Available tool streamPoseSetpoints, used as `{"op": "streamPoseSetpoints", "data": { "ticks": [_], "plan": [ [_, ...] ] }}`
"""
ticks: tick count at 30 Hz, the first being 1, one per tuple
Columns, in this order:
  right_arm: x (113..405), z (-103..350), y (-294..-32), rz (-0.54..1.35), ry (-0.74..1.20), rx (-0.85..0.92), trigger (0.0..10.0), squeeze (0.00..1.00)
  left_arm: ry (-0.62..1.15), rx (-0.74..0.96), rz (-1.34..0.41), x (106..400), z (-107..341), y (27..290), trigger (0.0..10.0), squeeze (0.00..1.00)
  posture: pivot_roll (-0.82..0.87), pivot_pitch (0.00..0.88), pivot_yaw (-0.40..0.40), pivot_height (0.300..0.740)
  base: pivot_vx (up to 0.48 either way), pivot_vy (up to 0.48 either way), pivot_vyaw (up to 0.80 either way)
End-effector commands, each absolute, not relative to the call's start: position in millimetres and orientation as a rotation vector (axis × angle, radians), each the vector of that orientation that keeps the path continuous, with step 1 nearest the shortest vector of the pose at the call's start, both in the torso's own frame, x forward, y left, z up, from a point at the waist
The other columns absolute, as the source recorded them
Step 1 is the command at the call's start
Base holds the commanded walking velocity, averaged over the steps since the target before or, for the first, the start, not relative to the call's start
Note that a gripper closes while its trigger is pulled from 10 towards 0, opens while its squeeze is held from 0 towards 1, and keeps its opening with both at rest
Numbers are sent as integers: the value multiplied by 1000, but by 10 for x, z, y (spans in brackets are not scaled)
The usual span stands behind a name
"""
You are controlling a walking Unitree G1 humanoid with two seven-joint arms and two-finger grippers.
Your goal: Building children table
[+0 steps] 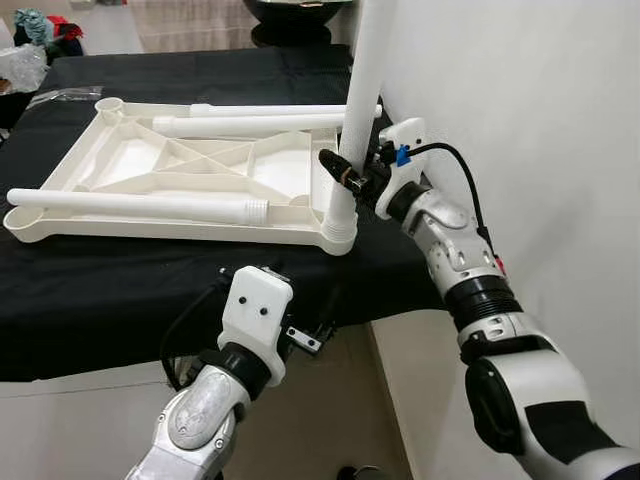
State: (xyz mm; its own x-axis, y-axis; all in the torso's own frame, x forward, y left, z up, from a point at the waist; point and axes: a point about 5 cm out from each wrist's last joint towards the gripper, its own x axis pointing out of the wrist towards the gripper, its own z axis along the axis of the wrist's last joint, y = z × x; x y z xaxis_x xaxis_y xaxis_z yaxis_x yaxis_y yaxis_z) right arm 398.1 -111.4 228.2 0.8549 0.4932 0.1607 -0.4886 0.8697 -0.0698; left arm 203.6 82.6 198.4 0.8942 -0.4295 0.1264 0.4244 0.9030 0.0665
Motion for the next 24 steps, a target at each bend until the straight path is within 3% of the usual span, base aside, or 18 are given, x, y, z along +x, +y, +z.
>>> {"op": "streamPoseSetpoints", "data": {
  "ticks": [1, 10, 24],
  "plan": [
    [3989, 2061, -1233, 417, -74, -57, 0, 0, -130, 51, -430, 2043, 1959, 842, 10000, 0, 71, 136, -77, 740, 0, 0, 0],
    [4032, 2084, -1183, 161, -35, -22, 0, 0, -135, 47, -432, 2045, 1974, 828, 10000, 0, 71, 138, -81, 740, 0, 0, 0],
    [3977, 2237, -857, -228, -70, 52, 0, 0, -136, 42, -429, 2041, 1979, 814, 10000, 0, 72, 144, -91, 740, 0, 0, 0]
  ]
}}
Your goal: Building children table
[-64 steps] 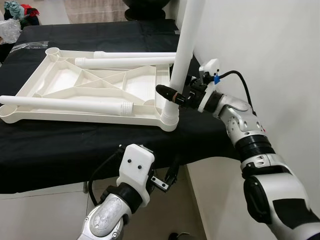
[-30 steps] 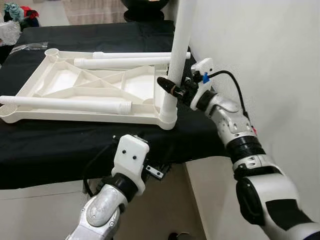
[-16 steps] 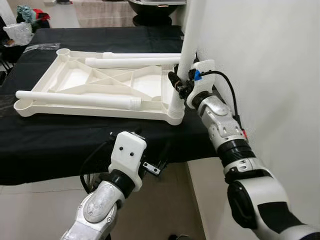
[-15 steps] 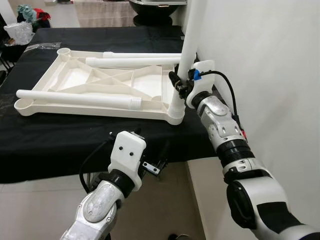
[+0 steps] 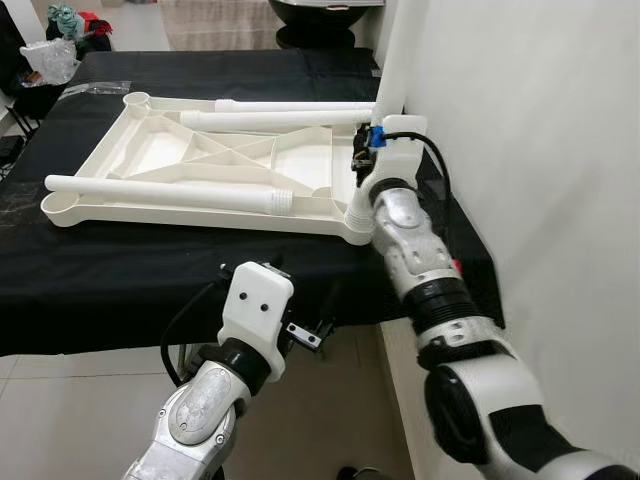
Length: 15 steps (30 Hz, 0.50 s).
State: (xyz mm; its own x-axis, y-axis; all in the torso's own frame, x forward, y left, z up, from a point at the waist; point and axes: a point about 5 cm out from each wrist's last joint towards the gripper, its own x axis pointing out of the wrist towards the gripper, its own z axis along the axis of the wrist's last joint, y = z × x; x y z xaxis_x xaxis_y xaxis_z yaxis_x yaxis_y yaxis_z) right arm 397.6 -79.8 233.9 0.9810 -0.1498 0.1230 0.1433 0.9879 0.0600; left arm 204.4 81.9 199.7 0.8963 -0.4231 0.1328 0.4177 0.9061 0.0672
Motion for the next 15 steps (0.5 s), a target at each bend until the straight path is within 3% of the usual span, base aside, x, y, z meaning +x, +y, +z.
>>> {"op": "streamPoseSetpoints", "data": {
  "ticks": [1, 12, 13, 14, 15],
  "plan": [
    [3977, 2237, -857, -228, -70, 52, 0, 0, -136, 42, -429, 2041, 1979, 814, 10000, 0, 72, 144, -91, 740, 0, 0, 0],
    [3930, 2300, -547, -318, -34, 141, 0, 0, -138, 40, -428, 2035, 1984, 800, 10000, 0, 77, 144, -96, 740, 0, 0, 0],
    [3923, 2320, -523, -299, -46, 146, 3529, 0, -136, 40, -428, 2031, 1979, 802, 10000, 0, 77, 144, -96, 740, 0, 0, 0],
    [3923, 2339, -496, -260, -55, 158, 10000, 0, -134, 40, -427, 2029, 1975, 804, 10000, 0, 76, 146, -96, 740, 0, 0, 0],
    [3923, 2339, -496, -260, -55, 158, 10000, 0, -134, 40, -427, 2029, 1975, 804, 10000, 0, 76, 146, -96, 740, 0, 0, 0]
  ]
}}
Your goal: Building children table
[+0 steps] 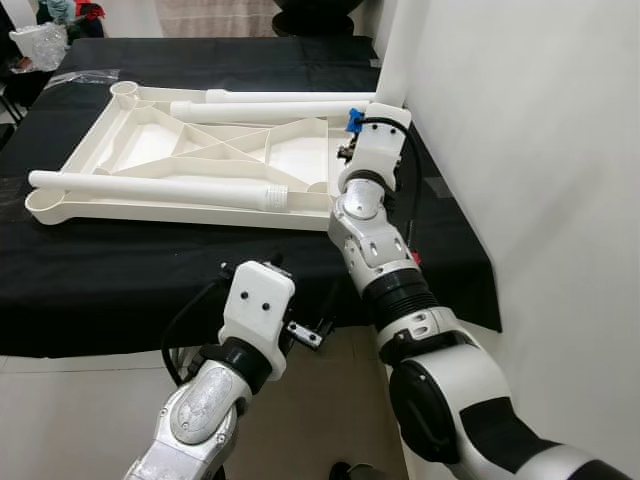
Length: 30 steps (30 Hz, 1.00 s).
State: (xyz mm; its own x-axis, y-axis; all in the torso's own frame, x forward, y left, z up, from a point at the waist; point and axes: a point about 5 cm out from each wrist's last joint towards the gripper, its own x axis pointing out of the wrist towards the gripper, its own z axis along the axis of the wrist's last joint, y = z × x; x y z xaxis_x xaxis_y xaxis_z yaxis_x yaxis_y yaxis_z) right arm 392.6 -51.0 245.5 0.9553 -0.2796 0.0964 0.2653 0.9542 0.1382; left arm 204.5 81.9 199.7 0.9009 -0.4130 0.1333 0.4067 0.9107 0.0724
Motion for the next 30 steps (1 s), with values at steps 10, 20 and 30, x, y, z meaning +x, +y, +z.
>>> {"op": "streamPoseSetpoints", "data": {
  "ticks": [10, 20, 30],
  "plan": [
    [3908, 2422, -483, -229, -106, 154, 10000, 1000, -129, 40, -430, 2033, 1958, 798, 10000, 0, 70, 144, -91, 740, 0, 0, 0],
    [3916, 2495, -519, -145, -150, 147, 10000, 0, -128, 39, -427, 2034, 1951, 796, 10000, 0, 70, 141, -93, 740, 0, 0, 0],
    [3922, 2577, -862, -96, -220, 112, 10000, 0, -132, 36, -431, 2030, 1953, 787, 10000, 0, 65, 132, -85, 740, 0, 0, 0]
  ]
}}
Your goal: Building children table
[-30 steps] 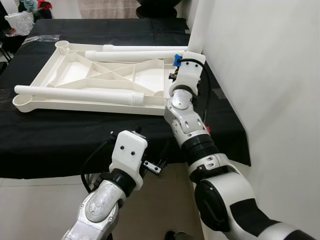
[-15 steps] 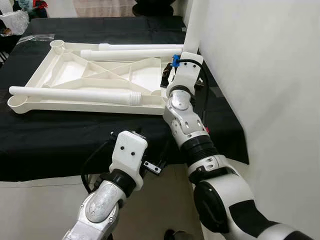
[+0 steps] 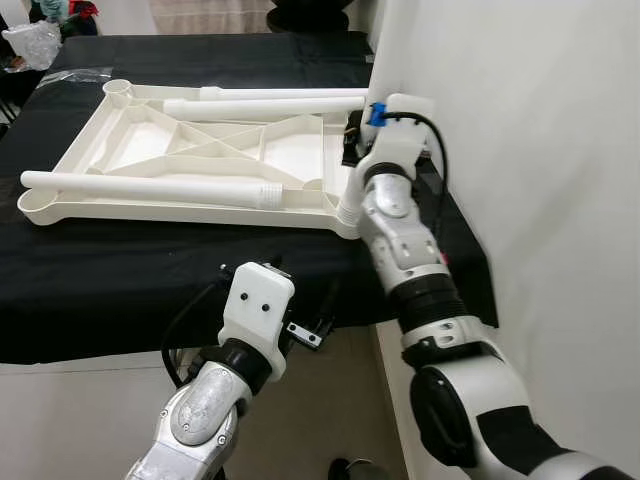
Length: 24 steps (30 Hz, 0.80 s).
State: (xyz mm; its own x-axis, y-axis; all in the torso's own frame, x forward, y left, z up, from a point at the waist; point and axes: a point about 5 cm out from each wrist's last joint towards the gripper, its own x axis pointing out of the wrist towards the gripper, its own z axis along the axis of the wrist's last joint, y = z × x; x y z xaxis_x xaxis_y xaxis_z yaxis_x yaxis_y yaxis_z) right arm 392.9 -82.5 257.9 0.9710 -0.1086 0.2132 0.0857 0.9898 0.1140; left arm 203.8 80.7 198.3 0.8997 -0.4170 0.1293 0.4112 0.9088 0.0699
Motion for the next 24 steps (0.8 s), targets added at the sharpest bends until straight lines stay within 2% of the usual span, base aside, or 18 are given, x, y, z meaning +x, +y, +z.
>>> {"op": "streamPoseSetpoints", "data": {
  "ticks": [1, 13, 14, 18, 24],
  "plan": [
    [3928, 2578, -869, -39, -222, 132, 10000, 0, -134, 36, -431, 2031, 1957, 785, 10000, 0, 65, 132, -85, 740, 0, 0, 0],
    [3920, 2623, -955, 227, -287, 144, 10000, 0, -138, 40, -432, 2034, 1959, 785, 10000, 0, 69, 121, -82, 740, 0, 0, 0],
    [3932, 2633, -941, 319, -280, 165, 10000, 0, -139, 40, -433, 2035, 1963, 782, 10000, 0, 70, 118, -81, 740, 0, 0, 0],
    [3984, 2660, -967, 481, -268, 167, 10000, 0, -142, 39, -435, 2036, 1970, 774, 10000, 0, 74, 117, -86, 740, 0, 0, 0],
    [4041, 2704, -1036, 537, -266, 149, 10000, 0, -144, 39, -434, 2035, 1975, 776, 10000, 0, 75, 120, -88, 740, 0, 0, 0]
  ]
}}
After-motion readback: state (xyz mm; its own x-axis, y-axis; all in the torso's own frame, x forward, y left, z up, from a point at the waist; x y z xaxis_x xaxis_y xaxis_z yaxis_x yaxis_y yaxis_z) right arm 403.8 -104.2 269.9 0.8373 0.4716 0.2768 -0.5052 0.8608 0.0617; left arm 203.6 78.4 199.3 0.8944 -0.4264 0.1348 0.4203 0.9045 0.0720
